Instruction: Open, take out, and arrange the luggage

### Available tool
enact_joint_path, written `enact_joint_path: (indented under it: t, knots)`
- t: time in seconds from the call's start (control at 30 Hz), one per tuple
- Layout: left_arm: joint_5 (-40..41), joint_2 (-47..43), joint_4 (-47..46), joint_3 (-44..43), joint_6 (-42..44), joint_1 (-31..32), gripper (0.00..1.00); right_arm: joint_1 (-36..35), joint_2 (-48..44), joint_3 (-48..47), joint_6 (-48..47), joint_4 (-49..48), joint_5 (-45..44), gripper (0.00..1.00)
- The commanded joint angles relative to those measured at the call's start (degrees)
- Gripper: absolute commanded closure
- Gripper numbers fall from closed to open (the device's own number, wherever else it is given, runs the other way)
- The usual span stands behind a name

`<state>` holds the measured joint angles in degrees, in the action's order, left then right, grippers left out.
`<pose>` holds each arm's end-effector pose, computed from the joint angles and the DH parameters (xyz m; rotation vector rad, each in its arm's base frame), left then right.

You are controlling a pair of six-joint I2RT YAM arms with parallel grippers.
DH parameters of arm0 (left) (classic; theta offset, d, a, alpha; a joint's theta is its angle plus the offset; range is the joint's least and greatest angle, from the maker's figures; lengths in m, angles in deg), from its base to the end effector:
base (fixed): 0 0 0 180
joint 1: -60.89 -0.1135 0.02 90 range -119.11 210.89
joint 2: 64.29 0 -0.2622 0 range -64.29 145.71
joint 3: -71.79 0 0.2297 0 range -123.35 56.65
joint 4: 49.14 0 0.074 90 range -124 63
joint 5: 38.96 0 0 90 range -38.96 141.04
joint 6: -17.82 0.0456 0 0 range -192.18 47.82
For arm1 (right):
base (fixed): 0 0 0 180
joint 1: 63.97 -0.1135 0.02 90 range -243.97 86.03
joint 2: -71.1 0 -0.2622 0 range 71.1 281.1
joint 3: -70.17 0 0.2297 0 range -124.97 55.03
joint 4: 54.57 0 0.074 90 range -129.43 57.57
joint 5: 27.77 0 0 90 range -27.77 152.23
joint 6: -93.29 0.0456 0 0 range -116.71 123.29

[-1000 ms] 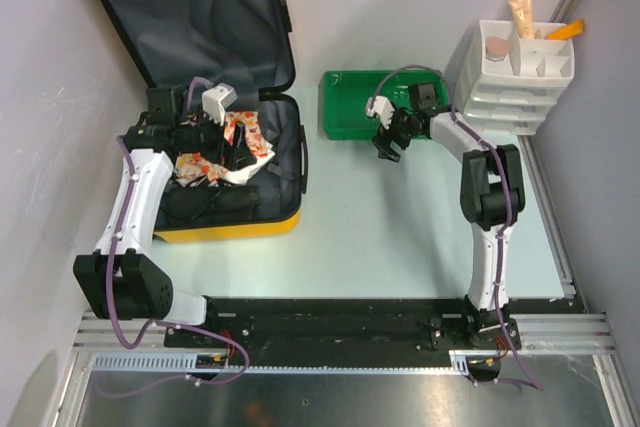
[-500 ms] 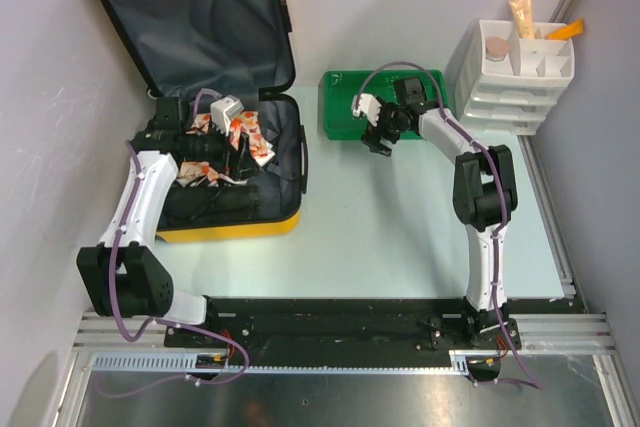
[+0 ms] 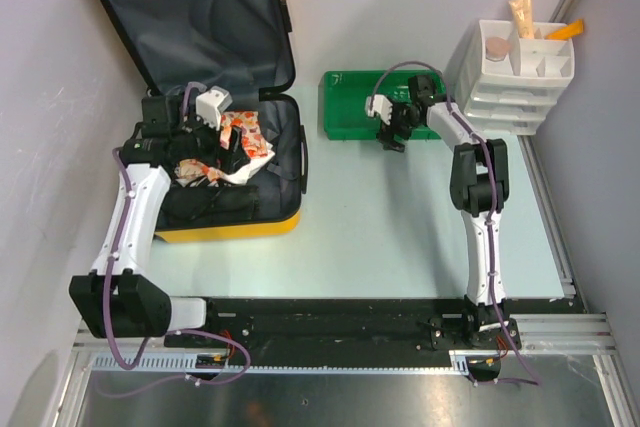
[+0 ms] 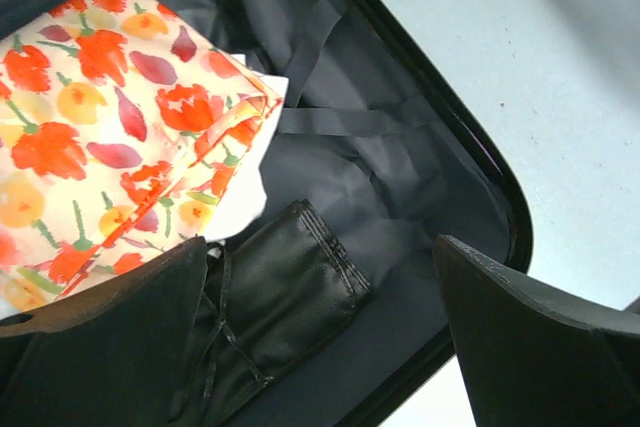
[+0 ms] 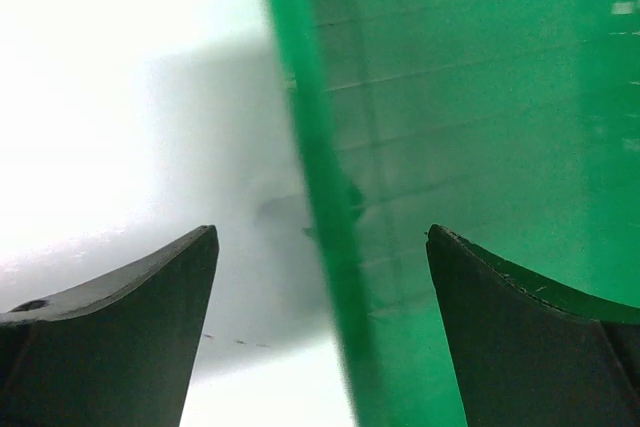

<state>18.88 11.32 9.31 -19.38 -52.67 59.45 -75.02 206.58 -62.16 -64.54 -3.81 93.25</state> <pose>0.2591 -0.0178 0.3525 0.6196 2.1331 -0.4500 0.4891 0.1195 0.1933 -1.6469 1.6697 0.2084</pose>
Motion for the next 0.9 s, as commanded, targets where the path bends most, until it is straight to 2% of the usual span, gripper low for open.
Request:
enact_joint_path:
  t: [0.0, 0.03, 0.1, 0.13, 0.17, 0.2, 0.23, 0.27, 0.33, 0.37, 0.4, 0.47, 0.6, 0.73, 0.87]
  knots:
    - [3.5, -2.5, -1.9, 1.1, -0.8, -0.8, 0.00, -0.6, 1.1, -1.8, -5.3, 7.7, 4.9, 0.11]
    - [3.6, -2.7, -1.8, 1.7, -0.6, -0.9, 0.00, -0.6, 1.4, -1.8, -5.8, 8.3, 5.4, 0.12]
    - [3.7, -2.7, -1.8, 1.9, -0.3, -0.9, 0.00, -0.7, 1.5, -1.5, -6.7, 8.8, 5.0, 0.25]
    - [3.5, -2.8, -1.9, 2.1, -0.3, -0.9, 0.00, -0.8, 1.4, -1.4, -6.8, 9.2, 5.7, 0.33]
    - [3.5, -2.8, -2.0, 2.1, -0.2, -1.0, 0.00, -1.0, 0.8, -1.1, -7.6, 10.0, 6.4, 0.49]
    - [3.5, -2.8, -1.9, 2.1, -0.1, -1.1, 0.00, -1.3, -0.1, -0.6, -8.0, 11.0, 6.9, 0.55]
    - [3.5, -2.3, -2.1, 1.9, -0.1, -1.1, 0.00, -1.5, -0.9, 1.4, -8.6, 11.8, 7.6, 0.60]
    - [4.4, -2.1, -2.2, 1.9, -0.3, -1.1, 0.00, -1.9, -3.2, 2.7, -10.8, 12.7, 7.8, 0.70]
    - [6.8, -0.6, -3.4, 1.3, -1.3, -1.1, 0.00, -2.9, -5.8, 6.9, -12.4, 14.3, 8.3, 0.79]
    - [9.6, 0.1, -3.8, 1.0, -1.9, -1.0, 0.00, -3.3, -8.9, 11.7, -13.1, 14.3, 8.3, 0.89]
    - [10.9, 0.8, -4.4, 0.7, -1.8, -1.0, 0.00, -3.6, -10.2, 14.1, -14.0, 14.3, 8.2, 0.94]
    - [12.2, 2.6, -6.4, 0.2, -1.4, -1.0, 0.01, -4.8, -13.2, 21.2, -13.7, 13.9, 8.9, 1.00]
    - [9.6, 6.4, -7.6, -1.8, 1.9, -1.0, 0.05, -7.5, -20.1, 31.0, -8.7, 12.5, 9.3, 1.00]
    - [10.2, 10.6, -9.0, -3.3, 8.7, -0.9, 0.09, -10.5, -23.6, 36.4, 0.5, 9.9, 10.3, 1.00]
    - [8.9, 12.9, -11.5, -3.0, 18.4, -0.2, 0.09, -12.2, -25.1, 38.4, 5.3, 9.1, 10.8, 1.00]
